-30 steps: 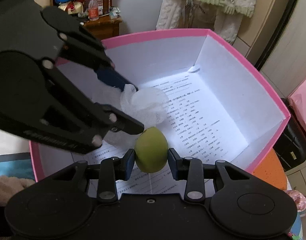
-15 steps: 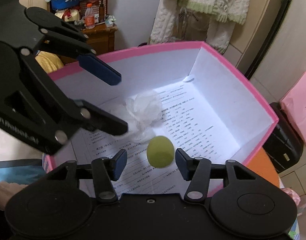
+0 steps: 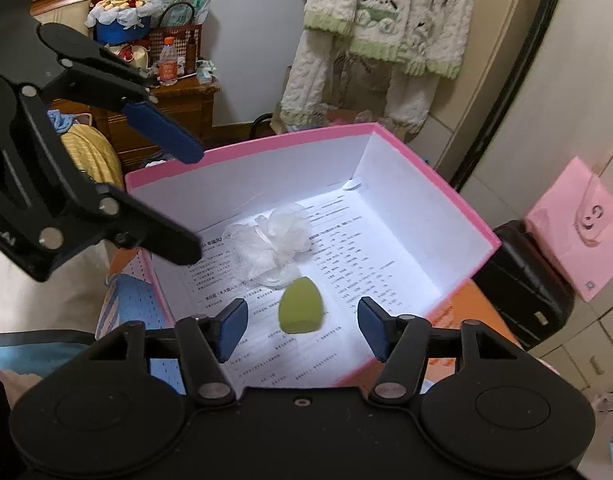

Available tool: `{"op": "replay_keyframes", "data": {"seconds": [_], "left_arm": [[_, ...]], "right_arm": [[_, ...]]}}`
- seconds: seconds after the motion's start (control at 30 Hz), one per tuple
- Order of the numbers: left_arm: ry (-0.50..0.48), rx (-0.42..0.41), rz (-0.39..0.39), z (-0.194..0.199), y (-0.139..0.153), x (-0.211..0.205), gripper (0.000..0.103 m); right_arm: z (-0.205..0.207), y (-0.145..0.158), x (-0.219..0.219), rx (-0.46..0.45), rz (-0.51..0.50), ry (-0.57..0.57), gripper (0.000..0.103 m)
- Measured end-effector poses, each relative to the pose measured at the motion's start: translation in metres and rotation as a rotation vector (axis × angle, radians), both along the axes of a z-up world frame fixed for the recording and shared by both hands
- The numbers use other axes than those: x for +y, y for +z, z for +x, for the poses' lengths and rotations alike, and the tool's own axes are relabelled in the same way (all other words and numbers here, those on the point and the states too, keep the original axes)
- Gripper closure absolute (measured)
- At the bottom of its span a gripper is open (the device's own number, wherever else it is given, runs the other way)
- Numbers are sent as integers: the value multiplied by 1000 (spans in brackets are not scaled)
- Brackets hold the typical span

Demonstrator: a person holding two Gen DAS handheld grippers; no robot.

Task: Organize soft objects
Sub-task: 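Open the left tool to drop the bag while the right tool drops the sponge into the box, then move both tools back from the box to the remaining objects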

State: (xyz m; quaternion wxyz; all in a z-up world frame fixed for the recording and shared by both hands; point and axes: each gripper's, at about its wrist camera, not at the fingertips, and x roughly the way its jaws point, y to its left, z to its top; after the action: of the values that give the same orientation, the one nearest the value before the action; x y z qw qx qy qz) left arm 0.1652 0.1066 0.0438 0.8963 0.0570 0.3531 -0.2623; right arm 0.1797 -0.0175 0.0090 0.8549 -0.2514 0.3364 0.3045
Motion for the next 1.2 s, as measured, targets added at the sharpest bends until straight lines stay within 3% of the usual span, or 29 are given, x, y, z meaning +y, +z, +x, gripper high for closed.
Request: {"op": "replay_keyframes", "data": {"seconds": [0.53,0.93,1.2], "left_arm": [[-211,-105,42,-74,21,-67,26],[-316,-61,44,-87,-7,-122,26],[-299,-10,48,-78,-30,-146,26]], "right_arm": [[-103,36,-107,-157,130,-144,30],[-142,10,-171,-151,219,-288,27],[-138,-9,-205,-126,294,-337,27]]}}
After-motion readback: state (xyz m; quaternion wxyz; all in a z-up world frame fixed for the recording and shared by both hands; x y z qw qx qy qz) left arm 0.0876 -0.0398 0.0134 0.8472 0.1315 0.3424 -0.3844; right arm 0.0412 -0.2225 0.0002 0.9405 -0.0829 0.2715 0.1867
